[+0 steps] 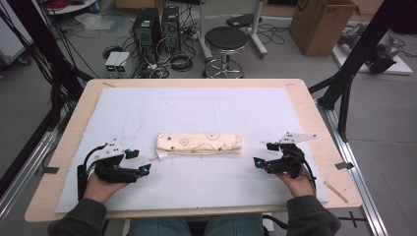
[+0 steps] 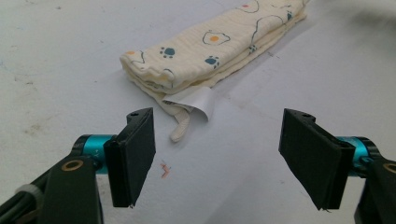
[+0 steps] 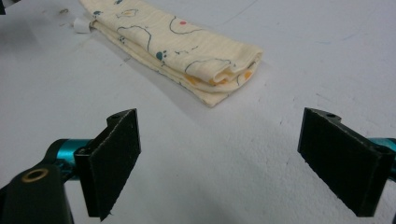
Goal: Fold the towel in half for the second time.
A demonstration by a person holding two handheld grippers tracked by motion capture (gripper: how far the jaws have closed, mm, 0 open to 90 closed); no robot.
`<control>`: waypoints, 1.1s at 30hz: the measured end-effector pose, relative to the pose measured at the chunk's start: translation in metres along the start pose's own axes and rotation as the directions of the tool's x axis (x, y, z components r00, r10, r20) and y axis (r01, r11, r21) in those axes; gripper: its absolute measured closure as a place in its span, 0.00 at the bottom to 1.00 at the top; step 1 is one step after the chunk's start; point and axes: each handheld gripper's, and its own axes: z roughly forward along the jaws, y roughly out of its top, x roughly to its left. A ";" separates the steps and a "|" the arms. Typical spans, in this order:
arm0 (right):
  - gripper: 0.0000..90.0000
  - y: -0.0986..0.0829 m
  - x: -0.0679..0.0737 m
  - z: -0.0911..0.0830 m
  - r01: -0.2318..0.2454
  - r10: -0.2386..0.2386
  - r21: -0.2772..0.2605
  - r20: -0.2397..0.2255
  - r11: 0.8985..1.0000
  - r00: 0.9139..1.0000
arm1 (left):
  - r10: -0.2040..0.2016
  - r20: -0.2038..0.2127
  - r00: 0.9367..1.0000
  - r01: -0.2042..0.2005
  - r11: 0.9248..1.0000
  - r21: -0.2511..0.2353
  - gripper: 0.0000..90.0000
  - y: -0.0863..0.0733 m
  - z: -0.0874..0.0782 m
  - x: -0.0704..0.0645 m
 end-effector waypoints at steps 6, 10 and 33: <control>0.14 -0.007 0.003 -0.005 -0.001 0.001 0.000 0.005 1.000 1.000 | 0.001 -0.004 1.000 -0.001 1.000 -0.003 0.30 -0.004 -0.005 -0.003; 0.14 -0.011 0.004 -0.010 -0.006 0.006 -0.007 0.004 1.000 1.000 | 0.002 -0.010 1.000 -0.002 1.000 0.000 0.30 -0.007 -0.008 -0.004; 0.14 -0.031 0.012 -0.025 -0.008 0.008 -0.009 0.026 1.000 1.000 | 0.002 -0.032 0.999 -0.003 1.000 -0.005 0.29 -0.019 -0.019 -0.011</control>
